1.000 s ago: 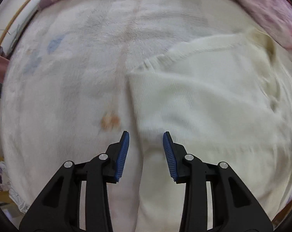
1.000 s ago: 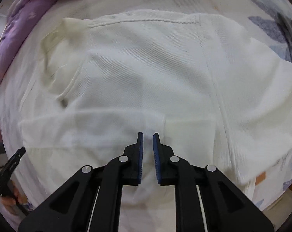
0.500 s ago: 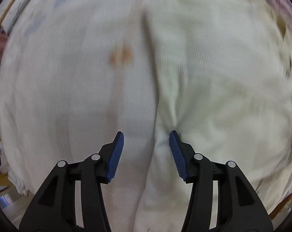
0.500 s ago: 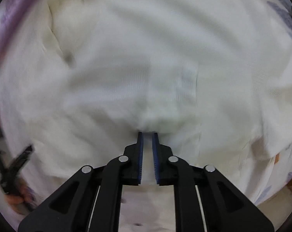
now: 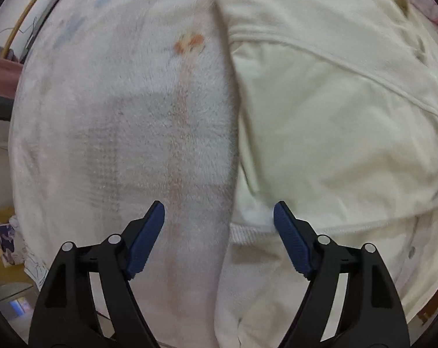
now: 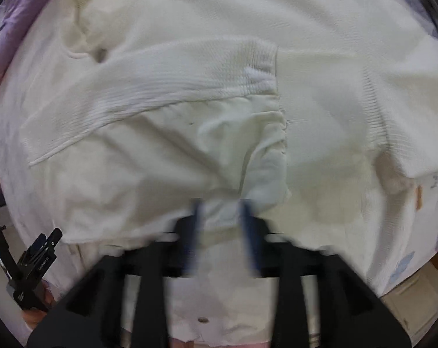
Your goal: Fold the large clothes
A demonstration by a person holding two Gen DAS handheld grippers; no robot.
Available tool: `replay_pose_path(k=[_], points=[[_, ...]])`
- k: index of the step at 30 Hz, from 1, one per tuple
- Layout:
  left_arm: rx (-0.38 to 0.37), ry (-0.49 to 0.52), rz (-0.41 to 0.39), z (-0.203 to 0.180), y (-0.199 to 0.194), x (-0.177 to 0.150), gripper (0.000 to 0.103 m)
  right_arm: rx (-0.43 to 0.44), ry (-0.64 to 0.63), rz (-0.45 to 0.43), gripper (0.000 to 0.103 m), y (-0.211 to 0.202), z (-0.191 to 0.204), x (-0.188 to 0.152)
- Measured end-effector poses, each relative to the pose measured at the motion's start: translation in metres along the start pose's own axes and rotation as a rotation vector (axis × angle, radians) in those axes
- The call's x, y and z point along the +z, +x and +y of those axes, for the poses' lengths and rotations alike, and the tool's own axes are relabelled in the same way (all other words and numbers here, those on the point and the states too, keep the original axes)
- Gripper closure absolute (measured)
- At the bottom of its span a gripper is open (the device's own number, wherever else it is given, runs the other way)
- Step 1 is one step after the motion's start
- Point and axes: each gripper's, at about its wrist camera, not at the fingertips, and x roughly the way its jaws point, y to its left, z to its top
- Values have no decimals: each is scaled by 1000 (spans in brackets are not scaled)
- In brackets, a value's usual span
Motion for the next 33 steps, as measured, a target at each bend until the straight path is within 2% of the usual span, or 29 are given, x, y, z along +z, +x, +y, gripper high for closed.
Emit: replay_pose_path(k=[1, 2, 7, 10, 14, 16, 20, 22, 25, 30, 33], points=[[-15, -8, 0, -2, -8, -7, 21, -9, -16, -36, 33, -13, 0, -5], [-20, -14, 3, -3, -14, -11, 20, 3, -30, -67, 33, -24, 0, -9], [-30, -5, -28, -17, -55, -21, 16, 35, -71, -117, 30, -75, -17, -25], [-48, -6, -57, -22, -84, -42, 15, 32, -87, -146, 29, -101, -14, -35], [-76, -26, -96, -32, -126, -50, 14, 33, -119, -185, 29, -111, 9, -58], [-118, -52, -105, -34, -151, -58, 14, 25, -139, -211, 26, -108, 21, -68], [-166, -87, -157, -36, -191, -73, 14, 37, -170, -264, 24, -132, 24, -90], [-168, -98, -177, -43, -214, -82, 14, 39, -176, -277, 24, -143, 22, -97], [-143, -84, -216, -55, -239, -90, 14, 88, -178, -288, 24, -160, 18, -110], [-153, -81, -253, -63, -266, -101, 14, 138, -142, -334, 24, -193, 11, -133], [-155, -43, -268, -69, -278, -106, 14, 164, -105, -352, 23, -207, 6, -147]])
